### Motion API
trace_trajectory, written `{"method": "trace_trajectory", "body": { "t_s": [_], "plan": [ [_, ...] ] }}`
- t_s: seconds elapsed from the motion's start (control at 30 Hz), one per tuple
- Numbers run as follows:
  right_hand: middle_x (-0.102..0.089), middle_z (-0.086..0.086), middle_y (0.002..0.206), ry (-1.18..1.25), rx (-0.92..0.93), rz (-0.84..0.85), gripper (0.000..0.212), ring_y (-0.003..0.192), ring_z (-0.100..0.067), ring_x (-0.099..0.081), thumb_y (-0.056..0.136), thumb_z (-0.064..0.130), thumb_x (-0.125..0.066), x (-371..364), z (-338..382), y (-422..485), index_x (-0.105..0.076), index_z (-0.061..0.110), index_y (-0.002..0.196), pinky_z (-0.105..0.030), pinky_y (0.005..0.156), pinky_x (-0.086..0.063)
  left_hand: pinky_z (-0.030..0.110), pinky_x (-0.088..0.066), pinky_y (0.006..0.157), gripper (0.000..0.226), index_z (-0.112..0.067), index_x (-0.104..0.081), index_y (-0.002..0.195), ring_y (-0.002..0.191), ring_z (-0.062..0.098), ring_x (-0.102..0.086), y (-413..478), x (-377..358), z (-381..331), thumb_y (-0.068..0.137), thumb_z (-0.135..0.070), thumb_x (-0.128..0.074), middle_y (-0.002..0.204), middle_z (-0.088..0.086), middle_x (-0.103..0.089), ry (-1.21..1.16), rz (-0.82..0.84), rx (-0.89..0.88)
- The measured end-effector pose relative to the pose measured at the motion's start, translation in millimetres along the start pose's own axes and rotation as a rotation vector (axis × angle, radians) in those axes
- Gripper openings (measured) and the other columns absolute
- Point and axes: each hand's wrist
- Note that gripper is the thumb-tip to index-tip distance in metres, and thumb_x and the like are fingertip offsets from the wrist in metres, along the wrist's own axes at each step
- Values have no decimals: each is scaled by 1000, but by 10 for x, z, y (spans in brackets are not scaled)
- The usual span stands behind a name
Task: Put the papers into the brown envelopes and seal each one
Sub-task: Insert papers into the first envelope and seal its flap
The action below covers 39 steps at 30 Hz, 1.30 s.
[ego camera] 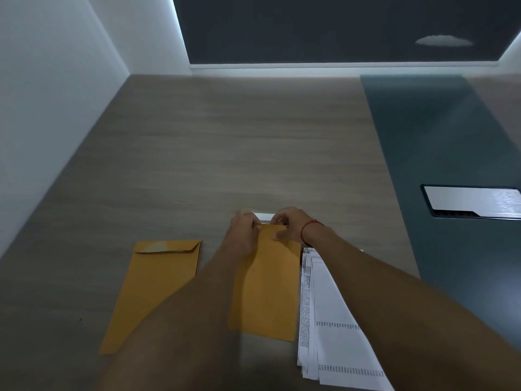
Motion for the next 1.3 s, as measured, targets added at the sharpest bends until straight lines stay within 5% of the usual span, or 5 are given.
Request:
{"method": "trace_trajectory", "body": {
  "t_s": [0.13, 0.43, 0.57, 0.87, 1.3],
  "plan": [
    [-57, -1, 101, 50, 10, -40, 29, 94, -15, -52, 77, 9, -77, 16, -10, 10, -71, 11, 105, -26, 84, -46, 35, -47, 91, 11, -5, -63, 97, 100, 19, -52, -6, 8, 70, 93, -8, -53, 105, 4, -55, 21, -22, -68],
    [-68, -8, 111, 5, -45, -78, 21, 103, -25, -63, 83, 17, -71, -9, -27, 132, -72, 11, 103, -37, 96, -51, 30, -27, 85, 13, -22, -69, 96, 105, 19, -53, 133, 45, 149, 93, -25, -56, 102, -7, -70, 237, -68, -134],
    [-67, -6, 108, -1, -66, -209, 15, 101, -24, -64, 83, 14, -69, -79, -67, 238, -74, 14, 96, -36, 93, -52, 31, -40, 86, 8, -21, -69, 92, 101, 20, -60, 262, 32, 142, 89, -26, -63, 96, -5, -70, 202, -129, -126],
    [-60, -1, 108, 147, -239, -333, 41, 103, -22, -59, 77, 29, -72, -133, -201, 425, -55, 17, 112, -38, 90, -52, 40, -12, 122, 82, -13, -14, 154, 152, 22, -8, 406, -146, 392, 93, -55, -47, 163, 3, -11, 246, 42, -50],
    [-61, -4, 90, 218, -211, -427, 23, 98, -25, -62, 82, 23, -71, -134, -221, 590, -61, 11, 99, -38, 89, -52, 39, 1, 122, 79, -15, 4, 155, 152, 18, 4, 417, -353, 468, 96, -61, -23, 164, 1, 6, 384, 80, -3]
  ]
}}
Point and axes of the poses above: each hand's wrist, its own y-axis towards the middle knuckle, its own x-axis out of the back of the hand, z = x × y
